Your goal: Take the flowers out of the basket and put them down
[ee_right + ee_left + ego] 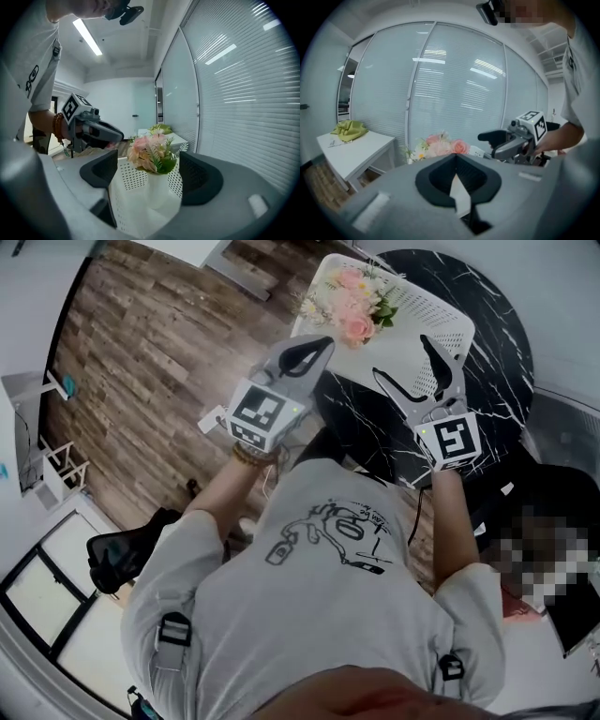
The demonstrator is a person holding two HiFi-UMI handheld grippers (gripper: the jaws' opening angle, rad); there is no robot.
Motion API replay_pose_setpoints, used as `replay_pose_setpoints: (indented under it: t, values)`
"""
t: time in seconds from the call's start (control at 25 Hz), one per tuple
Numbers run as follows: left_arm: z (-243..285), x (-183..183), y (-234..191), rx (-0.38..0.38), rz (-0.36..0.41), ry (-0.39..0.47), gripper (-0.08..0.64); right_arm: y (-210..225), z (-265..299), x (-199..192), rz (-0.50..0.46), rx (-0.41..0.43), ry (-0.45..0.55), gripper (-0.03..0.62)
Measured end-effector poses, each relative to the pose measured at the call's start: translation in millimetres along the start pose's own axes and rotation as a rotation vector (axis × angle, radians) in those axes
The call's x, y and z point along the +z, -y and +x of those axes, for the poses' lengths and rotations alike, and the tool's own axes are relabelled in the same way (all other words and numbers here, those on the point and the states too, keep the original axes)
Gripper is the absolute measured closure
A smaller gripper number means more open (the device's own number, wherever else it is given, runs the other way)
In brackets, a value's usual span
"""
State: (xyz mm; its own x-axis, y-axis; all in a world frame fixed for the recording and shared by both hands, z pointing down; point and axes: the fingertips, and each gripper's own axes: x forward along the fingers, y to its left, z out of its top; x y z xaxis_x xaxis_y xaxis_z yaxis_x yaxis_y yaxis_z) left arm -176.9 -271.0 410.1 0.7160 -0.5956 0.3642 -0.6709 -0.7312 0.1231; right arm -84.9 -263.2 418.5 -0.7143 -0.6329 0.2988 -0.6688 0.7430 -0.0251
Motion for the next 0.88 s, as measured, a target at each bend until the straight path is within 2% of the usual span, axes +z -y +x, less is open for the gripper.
replay_pose_setpoints:
  t: [0.28, 0.56, 0.88]
  values:
    - [17.5, -26.5, -25.8, 0.001, 0.020, -0.074, 0.557, 28.3, 45.4, -35.5, -0.010, 0.039, -0.056, 0.132]
    - [25.6, -41.9, -43.4, 0.006, 0.033, -0.107, 0.557, 37.4, 87.6, -73.9, -0.032, 0.130, -0.107, 0.055]
    - [31.5, -51.0, -53.4, 0.005, 0.034, -0.125, 0.557, 32.9, 126.0, -100.1, -0.015, 0.220, -0.077, 0.034]
